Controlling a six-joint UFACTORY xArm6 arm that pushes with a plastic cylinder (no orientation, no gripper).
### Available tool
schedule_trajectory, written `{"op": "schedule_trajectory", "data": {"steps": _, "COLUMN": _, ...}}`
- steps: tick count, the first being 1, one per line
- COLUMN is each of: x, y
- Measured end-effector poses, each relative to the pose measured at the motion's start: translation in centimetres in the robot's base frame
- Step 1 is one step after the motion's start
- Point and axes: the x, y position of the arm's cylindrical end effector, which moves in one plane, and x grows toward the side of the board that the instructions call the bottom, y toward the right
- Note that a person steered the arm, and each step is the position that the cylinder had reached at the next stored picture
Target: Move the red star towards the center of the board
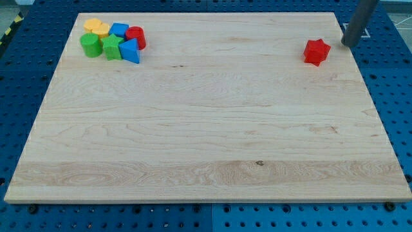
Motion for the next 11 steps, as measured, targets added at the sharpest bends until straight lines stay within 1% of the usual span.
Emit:
{"op": "schedule_trajectory", "data": {"steps": 2, "x": 0.9, "y": -0.6}}
{"op": "schedule_trajectory", "data": {"steps": 7, "x": 2.3, "y": -11.8}}
{"op": "schedule_trajectory", "data": {"steps": 11, "x": 5.3, "y": -20.6}}
